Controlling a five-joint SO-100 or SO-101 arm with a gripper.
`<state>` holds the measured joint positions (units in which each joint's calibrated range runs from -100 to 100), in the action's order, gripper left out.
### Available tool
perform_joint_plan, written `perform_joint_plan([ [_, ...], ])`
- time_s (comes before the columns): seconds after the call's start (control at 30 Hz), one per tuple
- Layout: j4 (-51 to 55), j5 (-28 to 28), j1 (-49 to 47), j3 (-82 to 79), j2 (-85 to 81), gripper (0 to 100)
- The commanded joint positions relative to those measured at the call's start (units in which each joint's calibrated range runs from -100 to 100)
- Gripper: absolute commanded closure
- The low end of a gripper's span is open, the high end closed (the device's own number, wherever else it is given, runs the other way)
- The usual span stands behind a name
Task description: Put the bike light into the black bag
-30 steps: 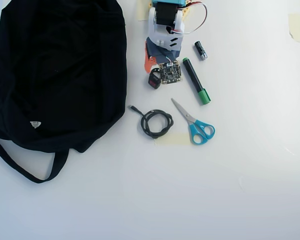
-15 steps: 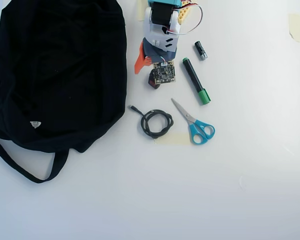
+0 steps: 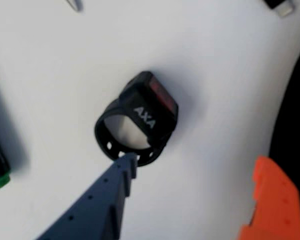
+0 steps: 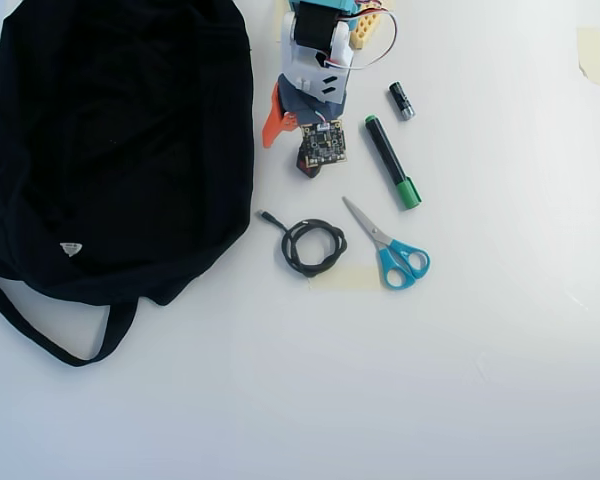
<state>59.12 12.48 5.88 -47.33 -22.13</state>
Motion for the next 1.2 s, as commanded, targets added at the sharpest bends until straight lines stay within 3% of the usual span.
perform_joint_plan([
  [0.0, -2.79, 0.16, -0.19, -0.92, -0.45, 69],
  [0.27, -12.18, -0.26, -0.27, -5.68, -0.45, 69],
  [0.9, -14.59, -1.31, -2.29, -5.41, 6.86, 71],
  [1.1, -14.59, -1.31, -2.59, -5.32, 6.86, 95],
  [1.17, -14.59, -1.31, -2.81, -5.23, 6.86, 98],
])
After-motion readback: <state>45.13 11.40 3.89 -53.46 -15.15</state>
